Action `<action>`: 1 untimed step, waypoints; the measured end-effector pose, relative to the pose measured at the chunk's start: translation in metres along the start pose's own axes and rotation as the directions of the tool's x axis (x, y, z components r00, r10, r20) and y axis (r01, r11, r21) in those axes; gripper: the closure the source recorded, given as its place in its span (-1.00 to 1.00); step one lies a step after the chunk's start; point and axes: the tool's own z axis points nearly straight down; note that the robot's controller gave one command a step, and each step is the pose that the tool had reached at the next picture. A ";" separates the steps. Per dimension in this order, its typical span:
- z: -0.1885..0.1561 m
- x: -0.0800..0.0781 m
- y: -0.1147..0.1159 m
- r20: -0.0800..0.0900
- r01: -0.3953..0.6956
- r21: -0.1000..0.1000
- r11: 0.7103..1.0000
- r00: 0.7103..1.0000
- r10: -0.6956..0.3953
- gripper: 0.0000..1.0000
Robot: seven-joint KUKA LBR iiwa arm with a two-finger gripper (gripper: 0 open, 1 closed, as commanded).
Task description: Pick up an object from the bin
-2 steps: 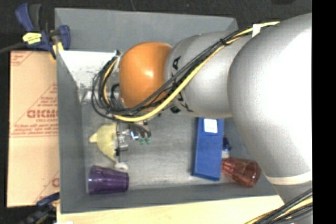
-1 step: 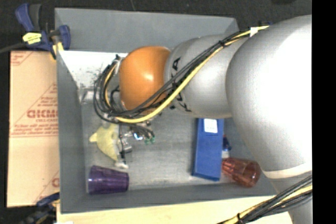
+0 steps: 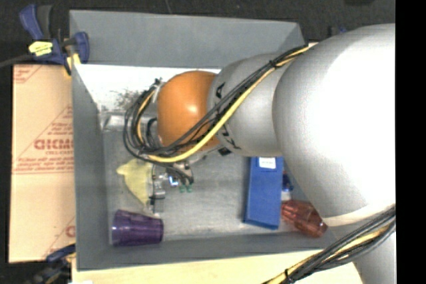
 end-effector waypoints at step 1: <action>0.004 -0.019 0.004 0.012 0.203 0.001 0.979 0.979 -0.203 1.00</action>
Offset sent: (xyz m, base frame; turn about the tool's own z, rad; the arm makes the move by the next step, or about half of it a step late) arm 0.0000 0.0000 0.0000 0.0000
